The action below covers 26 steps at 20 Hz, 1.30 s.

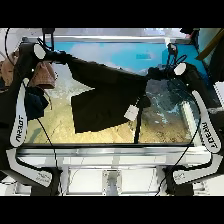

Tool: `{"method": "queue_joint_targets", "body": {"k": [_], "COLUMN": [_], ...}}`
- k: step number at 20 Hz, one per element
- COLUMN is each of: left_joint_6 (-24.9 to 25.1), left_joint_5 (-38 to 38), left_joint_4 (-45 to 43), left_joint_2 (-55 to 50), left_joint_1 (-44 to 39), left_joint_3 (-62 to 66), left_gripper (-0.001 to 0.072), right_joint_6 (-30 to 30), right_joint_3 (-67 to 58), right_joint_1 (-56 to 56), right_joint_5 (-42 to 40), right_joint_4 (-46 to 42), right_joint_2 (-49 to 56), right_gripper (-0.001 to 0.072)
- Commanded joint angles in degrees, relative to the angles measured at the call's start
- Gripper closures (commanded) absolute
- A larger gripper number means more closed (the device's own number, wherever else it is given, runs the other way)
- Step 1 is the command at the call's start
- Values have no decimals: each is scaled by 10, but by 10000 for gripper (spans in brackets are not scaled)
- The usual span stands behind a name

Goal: Fold the clothes and pants, and hang the long-sleeved shirts on hangers.

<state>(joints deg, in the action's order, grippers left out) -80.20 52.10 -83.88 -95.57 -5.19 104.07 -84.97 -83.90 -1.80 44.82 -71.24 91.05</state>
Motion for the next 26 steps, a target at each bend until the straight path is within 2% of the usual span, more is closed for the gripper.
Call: {"method": "queue_joint_targets", "body": {"k": [1,3,5,9,12,16,20,26], "left_joint_6": [-34,-34,-35,-70,-95,-97,-151,-174], "left_joint_5": [98,143,141,99,87,85,81,86], "left_joint_4": [-29,-48,-48,-44,-36,31,16,18], "left_joint_2": [17,59,133,320,406,425,424,424], "left_joint_1": [-9,-9,-9,-9,-14,-67,-123,-149], "left_joint_3": [-13,-64,-172,-419,-530,-616,-660,-687], "left_gripper": [703,703,703,703,702,702,702,701], "right_joint_6": [73,85,100,101,101,101,104,108], "right_joint_3": [3,12,53,188,214,214,218,263], "right_joint_1": [3,3,3,3,3,3,3,3], "right_joint_5": [44,97,134,93,76,56,108,72], "right_joint_4": [-12,-37,-37,-35,-35,-37,-40,-31], "right_joint_2": [7,-14,-38,-95,-100,-100,-100,-90], "right_gripper": [682,682,682,682,681,682,681,681]}}
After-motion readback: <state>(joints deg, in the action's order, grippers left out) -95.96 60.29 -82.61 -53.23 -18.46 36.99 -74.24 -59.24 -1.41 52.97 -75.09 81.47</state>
